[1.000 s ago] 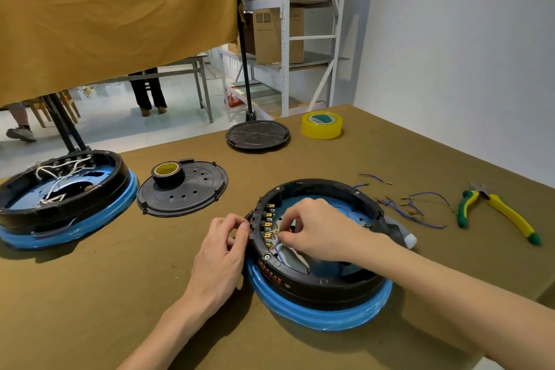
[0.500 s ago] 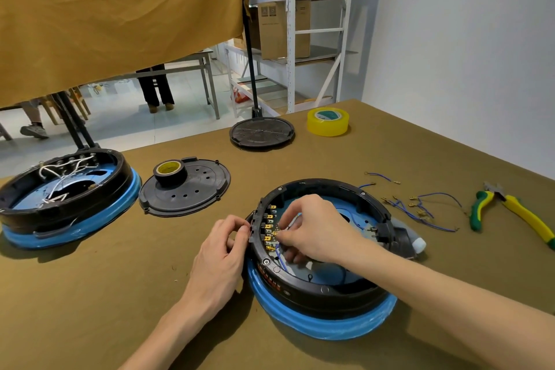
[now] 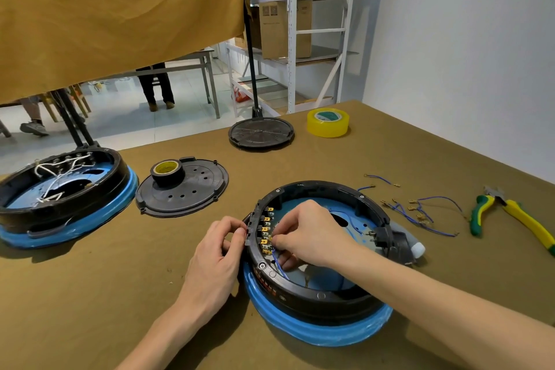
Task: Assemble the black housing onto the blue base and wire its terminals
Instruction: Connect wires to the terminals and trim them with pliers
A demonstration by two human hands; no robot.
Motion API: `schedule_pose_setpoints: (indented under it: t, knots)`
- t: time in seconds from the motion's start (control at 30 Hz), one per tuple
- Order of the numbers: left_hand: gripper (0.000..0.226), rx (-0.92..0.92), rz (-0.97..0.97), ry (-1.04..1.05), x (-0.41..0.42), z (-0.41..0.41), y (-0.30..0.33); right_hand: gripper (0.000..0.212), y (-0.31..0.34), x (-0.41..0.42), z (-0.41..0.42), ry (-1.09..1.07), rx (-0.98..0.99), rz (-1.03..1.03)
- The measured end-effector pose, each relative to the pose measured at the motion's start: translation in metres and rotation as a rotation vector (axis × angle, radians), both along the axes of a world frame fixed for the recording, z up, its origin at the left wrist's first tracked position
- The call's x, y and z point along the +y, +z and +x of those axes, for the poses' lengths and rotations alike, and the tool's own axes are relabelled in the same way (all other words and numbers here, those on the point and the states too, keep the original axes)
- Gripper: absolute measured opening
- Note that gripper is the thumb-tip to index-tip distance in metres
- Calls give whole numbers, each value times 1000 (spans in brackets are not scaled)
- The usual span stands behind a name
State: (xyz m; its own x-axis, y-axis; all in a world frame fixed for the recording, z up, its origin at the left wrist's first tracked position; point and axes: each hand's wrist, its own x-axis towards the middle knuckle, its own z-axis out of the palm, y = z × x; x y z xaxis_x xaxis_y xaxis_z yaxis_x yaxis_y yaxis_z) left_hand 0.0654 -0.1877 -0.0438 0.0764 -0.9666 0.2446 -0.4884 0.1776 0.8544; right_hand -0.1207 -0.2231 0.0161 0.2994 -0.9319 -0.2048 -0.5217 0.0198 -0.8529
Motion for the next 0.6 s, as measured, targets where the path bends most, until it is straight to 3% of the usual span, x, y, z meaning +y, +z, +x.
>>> schedule_pose_setpoints:
  t: [0.17,0.37,0.6]
  knots:
    - [34,33,-30,7,1,-1,1,8,-3,0,1,12,17,-68]
    - [31,-45,-201,87,5,-2,4,9,-2,0,1,33,34,-101]
    - [23,103,-118,64,9,-4,9,10,-2,1,0,68,46,-131]
